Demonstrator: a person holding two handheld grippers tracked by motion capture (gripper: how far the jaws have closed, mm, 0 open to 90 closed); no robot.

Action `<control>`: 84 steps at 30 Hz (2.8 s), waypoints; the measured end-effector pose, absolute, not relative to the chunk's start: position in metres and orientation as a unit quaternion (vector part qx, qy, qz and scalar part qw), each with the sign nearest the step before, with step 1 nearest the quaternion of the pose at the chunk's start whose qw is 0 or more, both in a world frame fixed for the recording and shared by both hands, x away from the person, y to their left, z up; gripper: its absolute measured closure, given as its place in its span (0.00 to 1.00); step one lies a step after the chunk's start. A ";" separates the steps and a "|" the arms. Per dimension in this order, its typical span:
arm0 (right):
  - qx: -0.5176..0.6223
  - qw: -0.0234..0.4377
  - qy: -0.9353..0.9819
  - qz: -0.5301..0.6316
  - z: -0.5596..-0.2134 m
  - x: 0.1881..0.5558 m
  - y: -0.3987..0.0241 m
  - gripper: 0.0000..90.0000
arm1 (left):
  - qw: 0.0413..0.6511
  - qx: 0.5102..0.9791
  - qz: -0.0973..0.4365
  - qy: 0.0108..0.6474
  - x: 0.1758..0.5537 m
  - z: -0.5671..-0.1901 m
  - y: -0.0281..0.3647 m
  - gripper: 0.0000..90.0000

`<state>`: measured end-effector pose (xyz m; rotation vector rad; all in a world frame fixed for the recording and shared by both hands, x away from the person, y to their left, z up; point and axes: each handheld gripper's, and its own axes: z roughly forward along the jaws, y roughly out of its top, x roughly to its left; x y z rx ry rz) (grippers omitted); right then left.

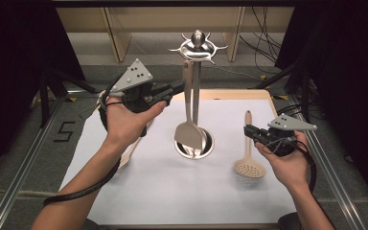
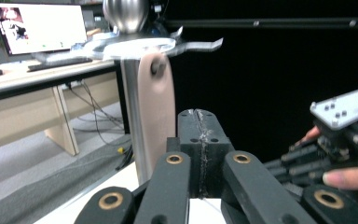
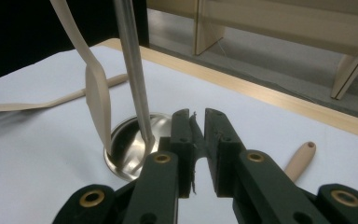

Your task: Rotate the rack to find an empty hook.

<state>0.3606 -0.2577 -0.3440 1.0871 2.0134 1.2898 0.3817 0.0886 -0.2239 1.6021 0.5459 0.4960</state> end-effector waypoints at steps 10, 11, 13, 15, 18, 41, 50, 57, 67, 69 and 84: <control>0.402 0.254 0.742 0.473 -0.339 0.358 -0.259 0.90 | 0.644 0.685 0.250 0.230 0.383 -0.205 0.076 0.99; 0.399 0.254 0.742 0.475 -0.339 0.358 -0.260 0.90 | 0.643 0.686 0.251 0.229 0.383 -0.205 0.075 0.99; 0.399 0.265 0.736 0.479 -0.341 0.360 -0.259 0.89 | 0.642 0.687 0.251 0.231 0.386 -0.205 0.074 0.99; 0.400 0.263 0.737 0.477 -0.341 0.360 -0.260 0.89 | 0.641 0.686 0.252 0.233 0.387 -0.205 0.073 0.99; 0.400 0.262 0.736 0.479 -0.340 0.360 -0.261 0.89 | 0.641 0.683 0.259 0.236 0.390 -0.205 0.073 0.99; 0.408 0.260 0.730 0.482 -0.339 0.358 -0.260 0.88 | 0.637 0.670 0.274 0.265 0.402 -0.206 0.090 0.99; 0.409 0.259 0.730 0.482 -0.339 0.358 -0.259 0.87 | 0.633 0.665 0.281 0.279 0.412 -0.205 0.098 0.99; 0.395 0.267 0.738 0.477 -0.339 0.360 -0.263 0.87 | 0.631 0.663 0.286 0.284 0.416 -0.205 0.099 0.99; 0.403 0.261 0.735 0.478 -0.339 0.359 -0.263 0.86 | 0.630 0.661 0.291 0.285 0.421 -0.206 0.102 0.99; 0.405 0.259 0.735 0.478 -0.339 0.359 -0.262 0.86 | 0.632 0.661 0.291 0.282 0.421 -0.207 0.104 0.99; 0.414 0.267 0.728 0.477 -0.340 0.362 -0.268 0.82 | 0.612 0.671 0.316 0.275 0.406 -0.235 0.140 0.66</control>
